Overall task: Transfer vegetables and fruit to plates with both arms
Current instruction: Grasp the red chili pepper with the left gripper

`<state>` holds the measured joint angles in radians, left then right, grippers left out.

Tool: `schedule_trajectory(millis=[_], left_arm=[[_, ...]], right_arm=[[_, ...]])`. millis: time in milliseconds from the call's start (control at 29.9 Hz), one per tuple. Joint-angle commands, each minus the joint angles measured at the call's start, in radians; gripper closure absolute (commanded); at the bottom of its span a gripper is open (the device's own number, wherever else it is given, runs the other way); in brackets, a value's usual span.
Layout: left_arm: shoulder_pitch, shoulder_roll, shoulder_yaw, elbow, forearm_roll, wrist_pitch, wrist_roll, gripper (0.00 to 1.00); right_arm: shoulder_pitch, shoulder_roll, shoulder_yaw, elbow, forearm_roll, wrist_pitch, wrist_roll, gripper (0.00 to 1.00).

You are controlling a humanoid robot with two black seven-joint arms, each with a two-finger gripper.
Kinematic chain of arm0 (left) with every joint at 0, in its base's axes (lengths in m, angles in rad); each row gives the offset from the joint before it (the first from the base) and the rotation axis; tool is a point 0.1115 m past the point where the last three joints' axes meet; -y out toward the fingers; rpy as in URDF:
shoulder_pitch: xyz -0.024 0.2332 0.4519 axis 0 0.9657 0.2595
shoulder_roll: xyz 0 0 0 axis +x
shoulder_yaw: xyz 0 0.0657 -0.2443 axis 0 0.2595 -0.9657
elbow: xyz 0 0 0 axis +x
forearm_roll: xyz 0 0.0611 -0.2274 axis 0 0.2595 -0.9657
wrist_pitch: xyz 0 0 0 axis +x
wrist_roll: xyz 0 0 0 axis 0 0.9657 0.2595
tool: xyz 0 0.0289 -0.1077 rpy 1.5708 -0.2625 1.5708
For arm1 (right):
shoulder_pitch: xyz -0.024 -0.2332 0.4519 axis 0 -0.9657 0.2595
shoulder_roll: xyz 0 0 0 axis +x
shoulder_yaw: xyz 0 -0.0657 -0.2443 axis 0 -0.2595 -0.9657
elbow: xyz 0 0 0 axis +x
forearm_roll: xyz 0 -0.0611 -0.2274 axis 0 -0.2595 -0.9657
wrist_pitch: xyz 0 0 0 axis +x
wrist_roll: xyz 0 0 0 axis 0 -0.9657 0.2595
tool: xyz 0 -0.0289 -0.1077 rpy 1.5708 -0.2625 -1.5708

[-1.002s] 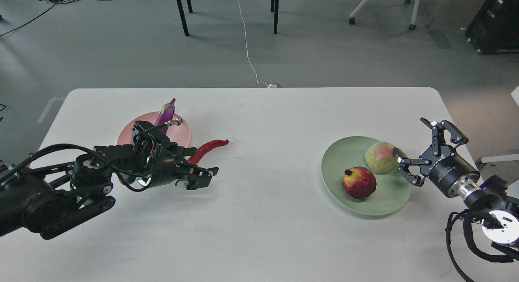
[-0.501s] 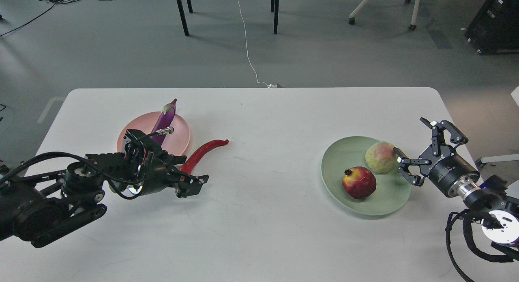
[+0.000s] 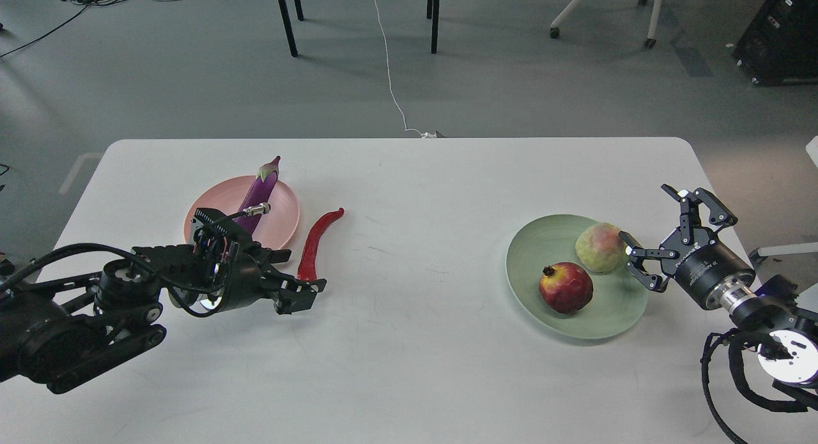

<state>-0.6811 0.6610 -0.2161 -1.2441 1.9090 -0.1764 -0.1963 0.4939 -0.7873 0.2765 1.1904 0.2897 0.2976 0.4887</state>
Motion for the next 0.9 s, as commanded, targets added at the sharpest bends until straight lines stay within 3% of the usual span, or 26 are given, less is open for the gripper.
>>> schedule_trajectory(millis=[0, 868], left_arm=[[0.000, -0.003, 0.000, 0.008, -0.002, -0.001, 0.000, 0.06], [0.008, -0.054, -0.005, 0.049, -0.047, -0.005, 0.001, 0.06]], right_arm=[[0.000, -0.001, 0.000, 0.000, 0.000, 0.000, 0.000, 0.03], [0.000, -0.003, 0.000, -0.002, -0.001, -0.002, 0.000, 0.03]])
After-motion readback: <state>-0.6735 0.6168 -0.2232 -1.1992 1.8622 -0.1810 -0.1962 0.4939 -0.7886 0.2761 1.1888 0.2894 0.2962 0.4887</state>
